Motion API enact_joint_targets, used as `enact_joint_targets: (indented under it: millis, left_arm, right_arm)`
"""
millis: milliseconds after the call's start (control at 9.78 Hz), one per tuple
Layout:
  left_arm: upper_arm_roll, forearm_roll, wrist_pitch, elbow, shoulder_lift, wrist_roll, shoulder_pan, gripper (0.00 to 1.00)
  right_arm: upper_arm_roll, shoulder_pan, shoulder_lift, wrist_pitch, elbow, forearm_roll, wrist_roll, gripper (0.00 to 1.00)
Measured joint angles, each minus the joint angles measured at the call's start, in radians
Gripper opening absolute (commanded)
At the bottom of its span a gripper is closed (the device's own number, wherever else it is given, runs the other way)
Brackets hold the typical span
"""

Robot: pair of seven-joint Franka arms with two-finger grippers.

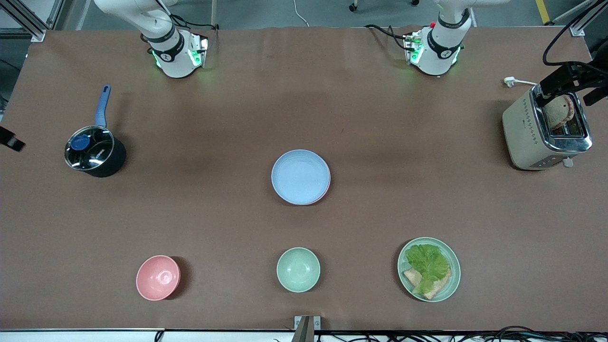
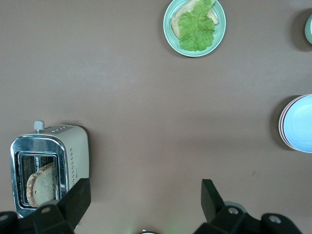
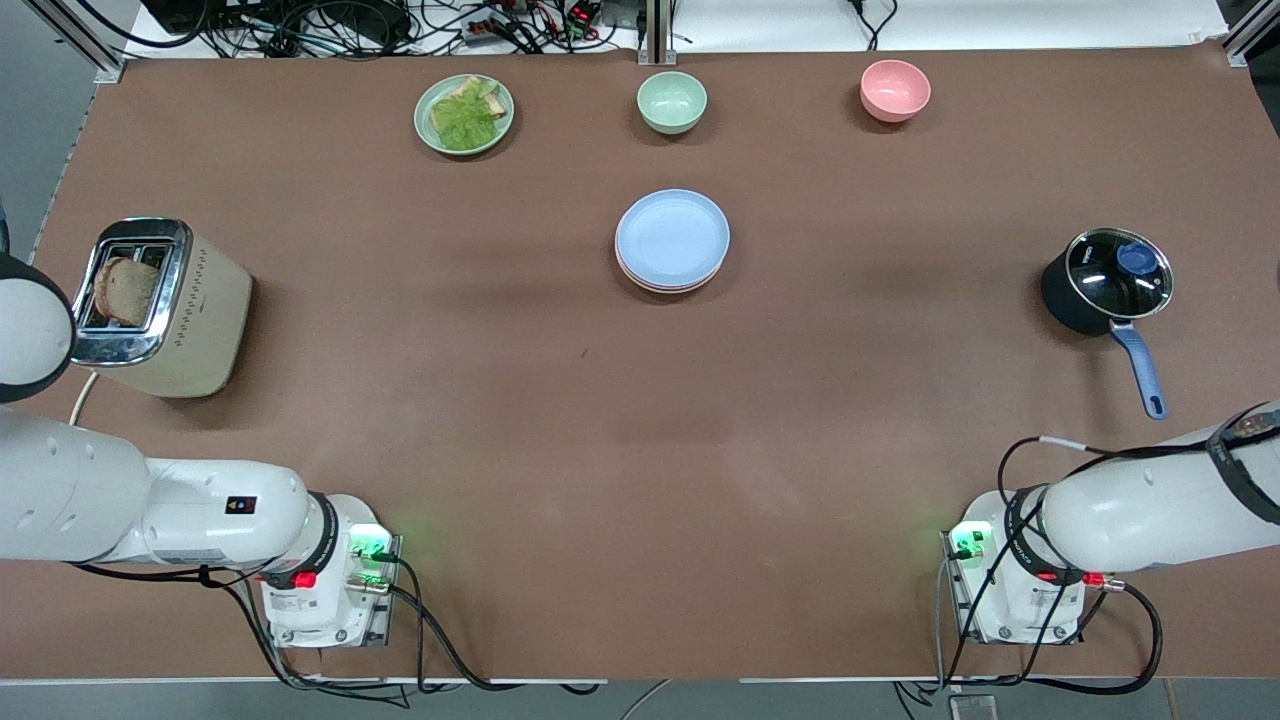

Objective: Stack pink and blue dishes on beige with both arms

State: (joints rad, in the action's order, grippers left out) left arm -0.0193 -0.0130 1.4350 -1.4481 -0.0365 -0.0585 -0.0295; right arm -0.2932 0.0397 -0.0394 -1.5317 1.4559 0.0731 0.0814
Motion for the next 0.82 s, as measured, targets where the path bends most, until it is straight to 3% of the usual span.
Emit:
enact_joint_targets:
  millis: [102, 307, 818]
  left_arm:
    - [-0.001, 0.000, 0.000, 0.000, -0.001, 0.000, -0.001, 1.00]
    - [-0.002, 0.000, 0.000, 0.001, -0.003, 0.000, -0.004, 1.00]
    - [-0.001, 0.001, -0.004, 0.001, -0.003, 0.000, -0.007, 1.00]
  right_arm:
    - [0.111, -0.124, 0.018, 0.045, -0.009, 0.000, -0.027, 1.00]
    - [0.194, -0.159, 0.031, 0.072, 0.001, -0.012, -0.032, 1.00]
    - [0.180, -0.079, 0.027, 0.071, 0.006, -0.054, -0.031, 1.00]
